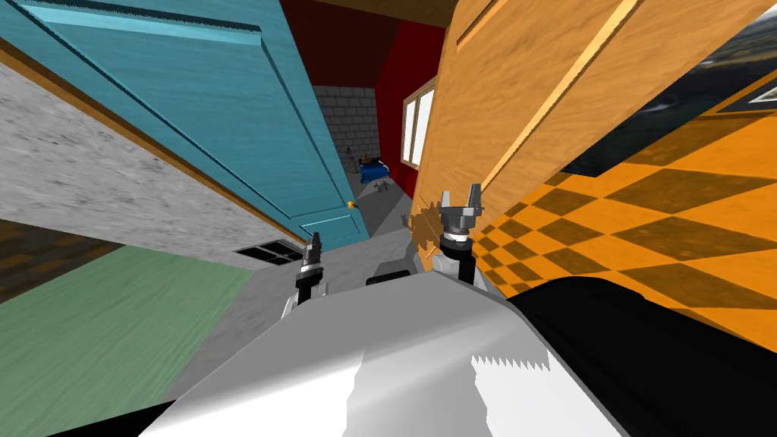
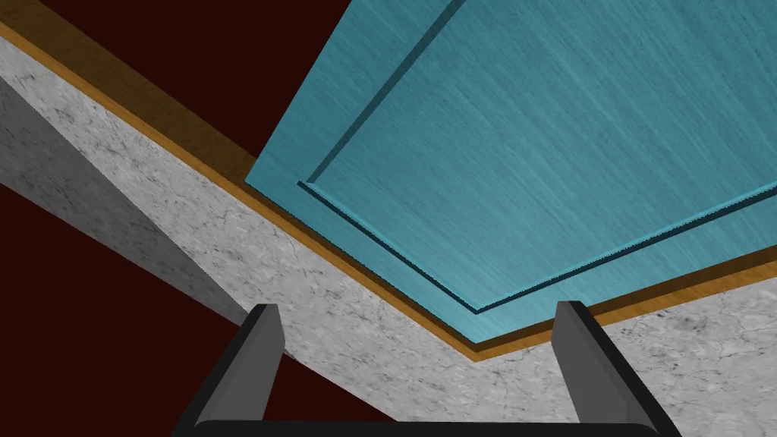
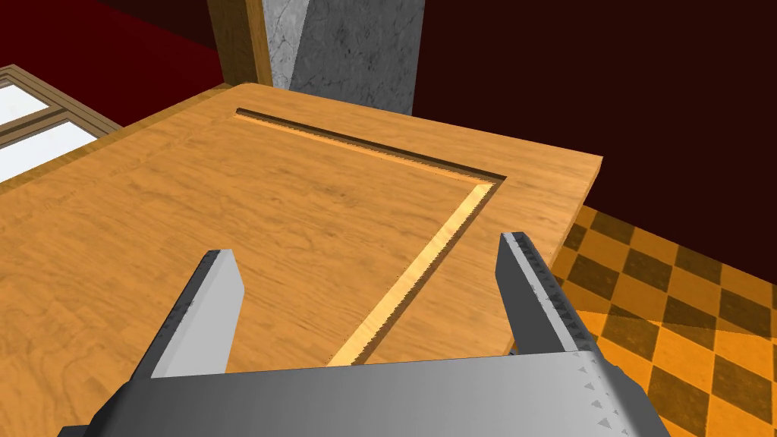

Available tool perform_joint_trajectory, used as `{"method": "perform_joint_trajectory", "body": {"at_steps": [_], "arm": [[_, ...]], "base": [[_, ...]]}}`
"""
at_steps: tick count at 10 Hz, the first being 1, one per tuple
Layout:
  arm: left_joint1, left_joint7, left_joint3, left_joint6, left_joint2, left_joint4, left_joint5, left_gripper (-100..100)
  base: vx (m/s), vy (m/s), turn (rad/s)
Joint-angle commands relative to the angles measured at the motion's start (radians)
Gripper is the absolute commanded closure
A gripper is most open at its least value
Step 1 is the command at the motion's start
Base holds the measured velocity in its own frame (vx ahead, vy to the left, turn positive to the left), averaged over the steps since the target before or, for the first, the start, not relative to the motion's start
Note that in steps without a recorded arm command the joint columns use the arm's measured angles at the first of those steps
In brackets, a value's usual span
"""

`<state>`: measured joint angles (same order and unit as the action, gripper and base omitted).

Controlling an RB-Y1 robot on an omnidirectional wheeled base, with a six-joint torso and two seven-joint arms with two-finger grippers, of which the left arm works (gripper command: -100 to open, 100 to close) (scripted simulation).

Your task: Pull the door open

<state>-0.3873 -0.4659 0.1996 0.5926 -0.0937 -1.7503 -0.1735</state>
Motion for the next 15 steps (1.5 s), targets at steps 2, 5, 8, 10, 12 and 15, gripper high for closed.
{"method": "perform_joint_trajectory", "body": {"at_steps": [2,5,8,10,12,15], "arm": [[0.018,-0.058,0.020,0.016,-0.002,0.059,-0.014,-100],[0.035,-0.123,0.041,0.032,-0.001,0.120,-0.031,-100],[0.052,-0.187,0.062,0.047,0.002,0.180,-0.048,-100],[0.064,-0.229,0.076,0.057,0.005,0.220,-0.060,-100],[0.075,-0.271,0.090,0.067,0.008,0.260,-0.071,-100],[0.091,-0.334,0.110,0.082,0.014,0.319,-0.087,-100]], "base": [[0.094,-0.003,-0.038],[0.101,0.001,-0.038],[0.106,-0.012,-0.035],[0.101,-0.003,-0.040],[0.098,-0.007,-0.036],[0.109,0.001,-0.035]]}}
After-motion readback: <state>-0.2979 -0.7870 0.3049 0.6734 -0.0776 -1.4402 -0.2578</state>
